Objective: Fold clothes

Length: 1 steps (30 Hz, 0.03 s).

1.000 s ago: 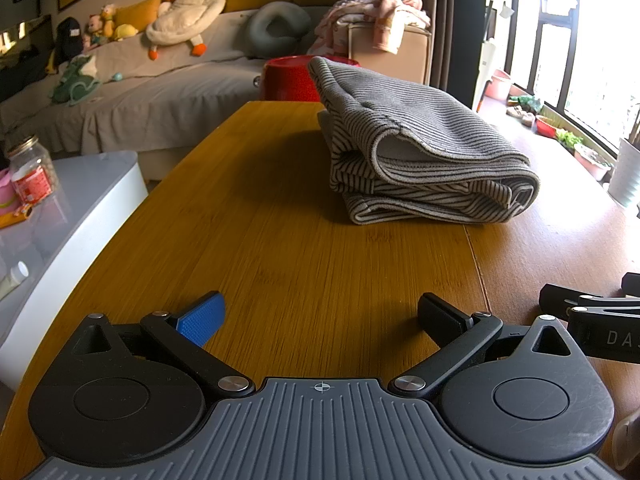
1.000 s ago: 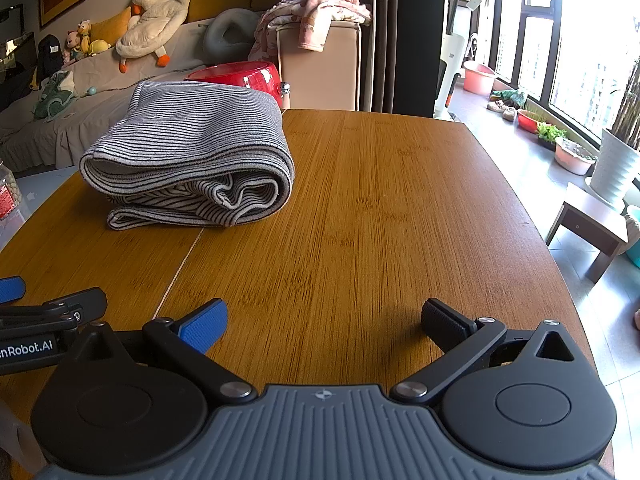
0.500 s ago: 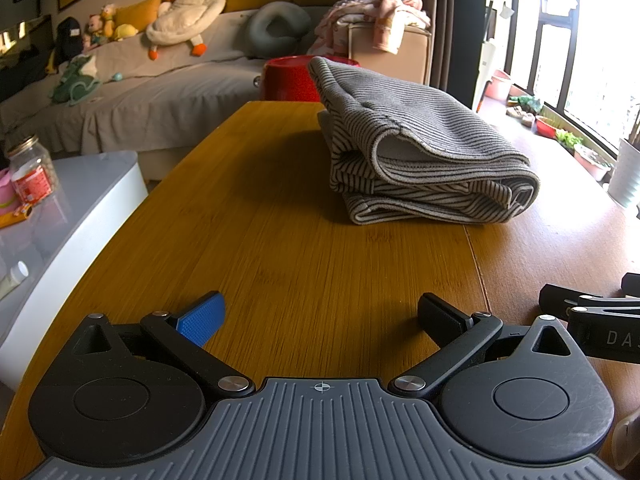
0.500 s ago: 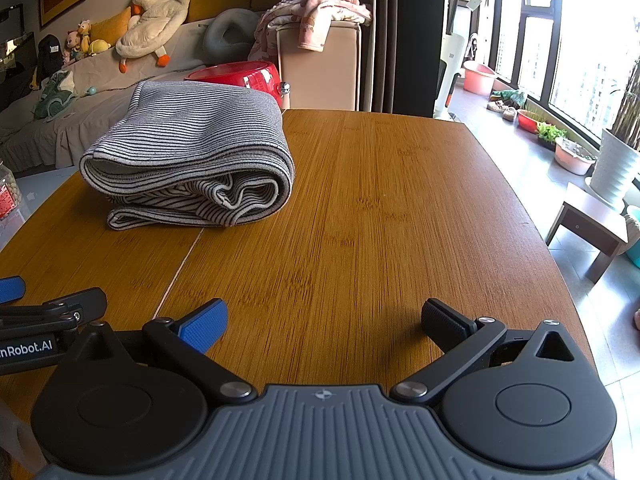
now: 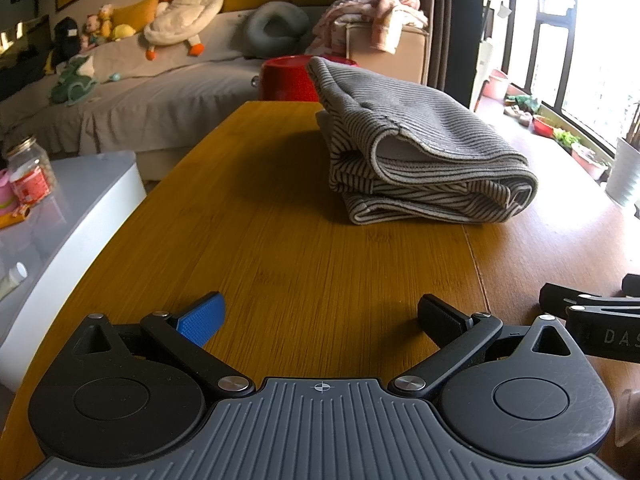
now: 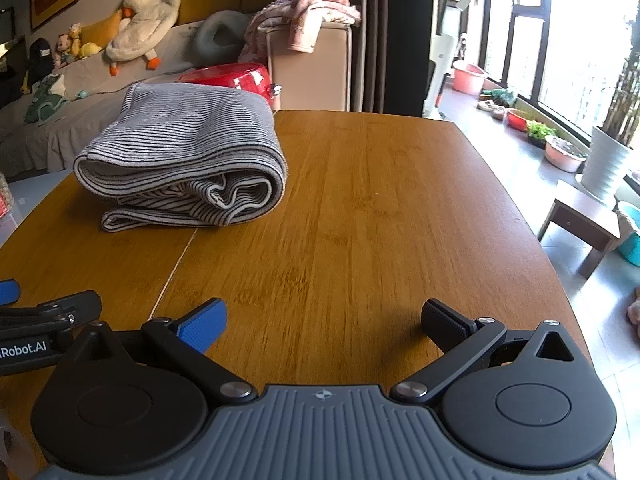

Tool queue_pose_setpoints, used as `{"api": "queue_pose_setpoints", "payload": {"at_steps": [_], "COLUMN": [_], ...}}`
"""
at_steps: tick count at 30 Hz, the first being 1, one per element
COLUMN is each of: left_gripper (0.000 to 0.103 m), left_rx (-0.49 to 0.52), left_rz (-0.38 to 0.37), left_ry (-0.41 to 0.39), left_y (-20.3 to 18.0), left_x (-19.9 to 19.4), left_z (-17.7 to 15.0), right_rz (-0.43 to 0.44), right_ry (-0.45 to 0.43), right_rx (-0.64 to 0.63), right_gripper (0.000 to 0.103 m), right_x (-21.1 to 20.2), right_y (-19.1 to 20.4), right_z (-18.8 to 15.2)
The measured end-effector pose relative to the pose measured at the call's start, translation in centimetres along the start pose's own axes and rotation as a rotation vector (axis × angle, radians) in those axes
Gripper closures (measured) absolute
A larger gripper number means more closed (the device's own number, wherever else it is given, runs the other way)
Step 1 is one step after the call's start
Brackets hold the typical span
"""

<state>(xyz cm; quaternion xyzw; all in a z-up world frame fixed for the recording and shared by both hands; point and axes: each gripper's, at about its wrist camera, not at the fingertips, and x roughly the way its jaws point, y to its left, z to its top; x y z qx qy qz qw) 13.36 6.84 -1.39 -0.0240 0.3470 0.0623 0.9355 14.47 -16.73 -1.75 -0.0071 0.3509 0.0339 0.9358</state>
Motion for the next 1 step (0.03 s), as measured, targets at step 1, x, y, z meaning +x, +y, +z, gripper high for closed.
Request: {"api": "queue_pose_setpoints", "payload": {"at_steps": [1], "left_gripper": [0.000], "left_rx": [-0.004], "left_rz": [-0.007], "left_ry": [-0.002], "left_y": [0.08], "left_x": [-0.06], "left_z": [-0.02], "right_rz": [-0.004], "right_ry": [-0.001], "right_rx": [0.003], "right_gripper": [0.000], "right_x": [-0.03], "right_y": [0.02], "right_z": [-0.04]}}
